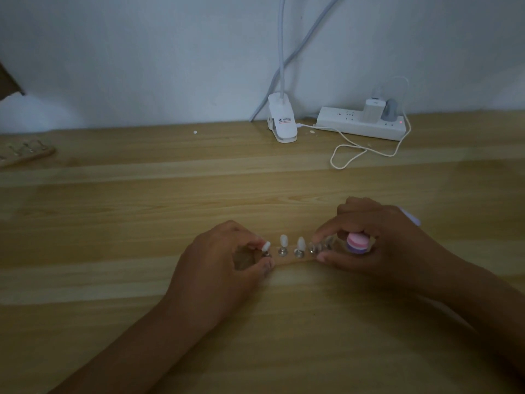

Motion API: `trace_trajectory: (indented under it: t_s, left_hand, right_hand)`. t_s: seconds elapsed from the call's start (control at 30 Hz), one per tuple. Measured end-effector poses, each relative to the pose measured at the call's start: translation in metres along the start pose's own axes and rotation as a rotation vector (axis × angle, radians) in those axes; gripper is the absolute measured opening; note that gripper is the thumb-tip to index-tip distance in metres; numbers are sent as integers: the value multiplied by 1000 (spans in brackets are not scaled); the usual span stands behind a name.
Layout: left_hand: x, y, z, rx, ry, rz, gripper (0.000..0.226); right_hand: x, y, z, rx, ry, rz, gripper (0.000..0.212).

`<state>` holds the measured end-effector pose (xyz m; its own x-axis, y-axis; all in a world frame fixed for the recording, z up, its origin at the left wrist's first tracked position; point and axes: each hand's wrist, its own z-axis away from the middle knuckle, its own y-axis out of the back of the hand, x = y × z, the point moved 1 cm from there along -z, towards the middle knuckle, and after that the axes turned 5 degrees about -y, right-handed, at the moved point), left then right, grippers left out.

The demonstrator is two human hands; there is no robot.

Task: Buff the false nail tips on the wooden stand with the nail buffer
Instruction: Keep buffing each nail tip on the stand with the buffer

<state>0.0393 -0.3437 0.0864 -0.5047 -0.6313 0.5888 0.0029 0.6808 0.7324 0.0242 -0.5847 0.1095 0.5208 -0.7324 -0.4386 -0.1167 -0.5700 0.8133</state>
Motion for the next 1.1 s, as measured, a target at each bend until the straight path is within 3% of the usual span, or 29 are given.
trace_trajectory:
  t_s: [0.13,0.27,0.37,0.43,0.53,0.67,0.8,0.93,1.0,1.1]
  left_hand:
    - [0,1,1,3,-16,-7,21]
    - [15,5,5,33,-127,7,44]
    - [34,6,12,27,-291,247,34]
    - [38,7,15,-1,-249,445,26]
    - [34,6,14,-27,-137,619,18]
    - [27,5,10,-41,-106,596,13]
    - [22,2,9,27,-35,571,17]
    - [26,2,8,60,-128,489,17]
    - [27,4,8,74,-181,449,17]
    - [28,6,7,94,-203,442,18]
  right_hand:
    - [-6,5,-1,19,0,-67,25]
    - [-20,9,0,82,22,-237,25]
    - [-31,5,4,82,37,-413,26]
    - [-36,3,5,90,48,-467,25]
    - [-41,-2,5,131,40,-411,33]
    - [-39,-4,10,121,10,-278,43]
    - [-21,-13,4,145,-157,-429,58]
    - [-25,-20,11,82,-39,-296,20]
    - [-30,-23,12,91,102,-199,21]
    - [-31,-17,6,206,158,-38,25]
